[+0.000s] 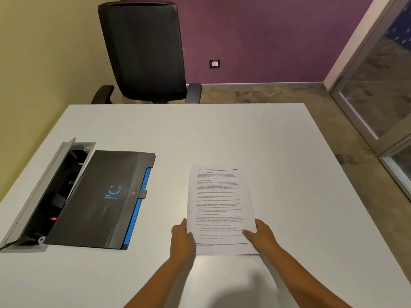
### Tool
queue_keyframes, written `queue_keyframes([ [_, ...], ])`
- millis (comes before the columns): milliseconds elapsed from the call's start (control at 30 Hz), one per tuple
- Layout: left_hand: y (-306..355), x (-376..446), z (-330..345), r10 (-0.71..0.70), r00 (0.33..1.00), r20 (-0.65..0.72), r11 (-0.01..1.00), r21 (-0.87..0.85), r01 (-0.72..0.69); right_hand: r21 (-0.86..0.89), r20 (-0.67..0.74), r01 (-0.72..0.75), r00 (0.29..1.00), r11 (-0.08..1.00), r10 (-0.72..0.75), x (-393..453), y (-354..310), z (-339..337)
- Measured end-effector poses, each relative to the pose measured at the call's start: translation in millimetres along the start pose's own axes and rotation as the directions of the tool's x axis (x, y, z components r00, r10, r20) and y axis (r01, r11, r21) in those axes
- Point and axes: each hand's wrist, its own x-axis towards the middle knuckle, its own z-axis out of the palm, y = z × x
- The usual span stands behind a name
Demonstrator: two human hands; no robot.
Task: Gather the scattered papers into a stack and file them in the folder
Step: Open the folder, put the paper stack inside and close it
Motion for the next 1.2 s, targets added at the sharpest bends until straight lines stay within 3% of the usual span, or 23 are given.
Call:
queue_keyframes([
  [200,-5,-5,7,-0.020,0.999,-0.048,0.993,0.117,0.025,-0.050,-0.078,0.014,0.997,0.999,-0.018,1,-2,1],
  [400,-3,-4,0,-0.119,0.992,-0.047,0.988,0.098,0.123,-0.055,-0.172,0.023,0.985,0.998,-0.032,-4,1,5],
  [533,-9,5,-30,-0.099,0.990,-0.101,0.977,0.181,0.116,-0.165,-0.299,-0.043,0.954,0.985,-0.008,-9,7,0],
  [733,-32,10,-97,-0.046,0.968,-0.247,0.977,0.190,0.095,-0.251,-0.361,-0.055,0.932,0.966,-0.041,-17,13,-1],
  [967,-49,22,-154,0.051,0.956,-0.288,0.809,0.573,0.130,-0.286,-0.353,0.136,0.905,0.948,-0.236,-32,-19,32],
  [1200,-64,42,-164,0.028,0.965,-0.262,0.723,0.671,0.162,-0.262,-0.214,0.322,0.900,0.910,-0.380,-50,-46,84],
])
